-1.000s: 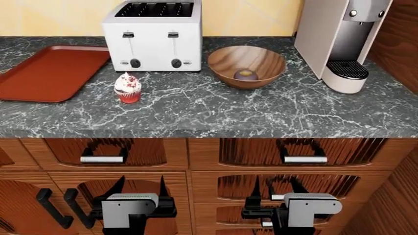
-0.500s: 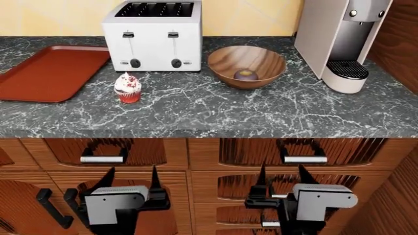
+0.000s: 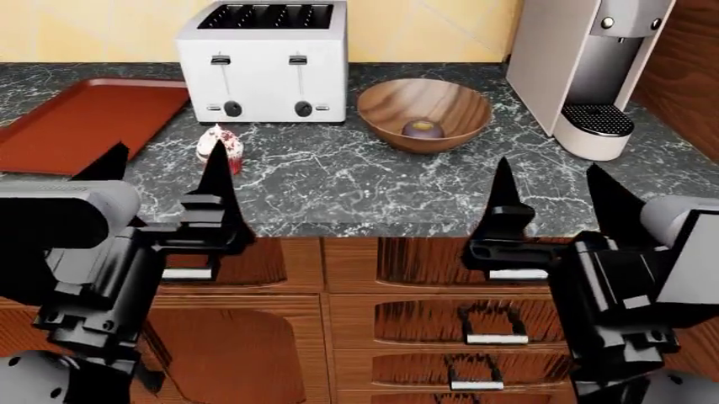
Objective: Pick up the bowl with donut and place it on the tray. Pick up the cupcake and place it on the tray.
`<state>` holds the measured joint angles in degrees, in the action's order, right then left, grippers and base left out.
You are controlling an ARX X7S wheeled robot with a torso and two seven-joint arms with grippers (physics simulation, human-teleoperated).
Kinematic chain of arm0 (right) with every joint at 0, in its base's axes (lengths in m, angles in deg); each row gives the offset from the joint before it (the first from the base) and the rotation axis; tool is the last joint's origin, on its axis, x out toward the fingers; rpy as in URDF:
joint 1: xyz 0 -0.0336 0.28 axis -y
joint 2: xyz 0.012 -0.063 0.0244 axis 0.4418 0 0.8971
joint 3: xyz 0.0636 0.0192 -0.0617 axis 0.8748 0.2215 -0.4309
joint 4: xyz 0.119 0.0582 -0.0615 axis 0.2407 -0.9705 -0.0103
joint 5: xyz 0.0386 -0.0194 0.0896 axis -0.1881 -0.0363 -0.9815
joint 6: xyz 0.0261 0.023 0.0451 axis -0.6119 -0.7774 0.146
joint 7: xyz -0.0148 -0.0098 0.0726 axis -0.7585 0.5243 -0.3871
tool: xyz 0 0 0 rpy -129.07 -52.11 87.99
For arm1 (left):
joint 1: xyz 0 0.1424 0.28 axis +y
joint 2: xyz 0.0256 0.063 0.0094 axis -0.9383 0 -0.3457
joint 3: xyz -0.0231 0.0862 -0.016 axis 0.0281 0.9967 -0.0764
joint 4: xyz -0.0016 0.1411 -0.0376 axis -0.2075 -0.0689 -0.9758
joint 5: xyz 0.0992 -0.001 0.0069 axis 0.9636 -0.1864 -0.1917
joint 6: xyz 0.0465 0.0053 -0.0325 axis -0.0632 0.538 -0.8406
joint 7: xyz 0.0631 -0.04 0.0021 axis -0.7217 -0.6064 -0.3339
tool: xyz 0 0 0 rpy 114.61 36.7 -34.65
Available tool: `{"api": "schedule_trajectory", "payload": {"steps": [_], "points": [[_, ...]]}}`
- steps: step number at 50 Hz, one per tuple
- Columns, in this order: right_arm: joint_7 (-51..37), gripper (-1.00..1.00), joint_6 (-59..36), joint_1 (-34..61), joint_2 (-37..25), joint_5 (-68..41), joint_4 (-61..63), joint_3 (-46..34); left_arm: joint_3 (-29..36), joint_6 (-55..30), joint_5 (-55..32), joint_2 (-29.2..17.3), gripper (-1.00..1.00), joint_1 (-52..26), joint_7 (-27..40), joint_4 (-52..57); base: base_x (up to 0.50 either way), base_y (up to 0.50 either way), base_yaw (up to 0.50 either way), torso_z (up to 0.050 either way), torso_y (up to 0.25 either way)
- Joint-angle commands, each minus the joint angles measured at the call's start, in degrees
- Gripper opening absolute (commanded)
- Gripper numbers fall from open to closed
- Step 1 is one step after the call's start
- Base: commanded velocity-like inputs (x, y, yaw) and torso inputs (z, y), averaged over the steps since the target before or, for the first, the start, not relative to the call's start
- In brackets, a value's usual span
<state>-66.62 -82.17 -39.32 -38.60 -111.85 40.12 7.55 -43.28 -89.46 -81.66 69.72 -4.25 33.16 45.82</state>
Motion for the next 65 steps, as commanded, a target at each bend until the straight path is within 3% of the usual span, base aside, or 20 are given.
{"api": "schedule_trajectory", "payload": {"steps": [1, 27, 49, 65], "points": [[-15.0, 1.0, -6.8, 8.9, -8.5, -21.3, 4.1, 2.5, -1.9, -8.3, -10.5, -2.8, 1.0, -7.9, 6.1, 5.4, 0.0, 0.0, 0.0, 0.0, 0.0], [-24.5, 1.0, -6.8, 14.9, -14.5, -32.9, 3.9, 0.2, 0.2, -5.2, -13.7, -6.0, 1.0, -8.0, 9.7, 4.3, 0.05, 0.0, 0.0, 0.0, 0.0], [-24.7, 1.0, -5.9, 14.3, -15.4, -33.7, 4.1, 1.0, 1.3, -5.1, -17.9, -7.9, 1.0, -9.9, 13.6, 4.0, 0.1, 0.0, 0.0, 0.0, 0.0], [-22.2, 1.0, -5.7, 12.1, -14.3, -30.7, 4.1, 1.5, 2.5, -1.8, -15.7, -8.5, 1.0, -7.1, 12.7, 3.2, 0.1, 0.0, 0.0, 0.0, 0.0]]}}
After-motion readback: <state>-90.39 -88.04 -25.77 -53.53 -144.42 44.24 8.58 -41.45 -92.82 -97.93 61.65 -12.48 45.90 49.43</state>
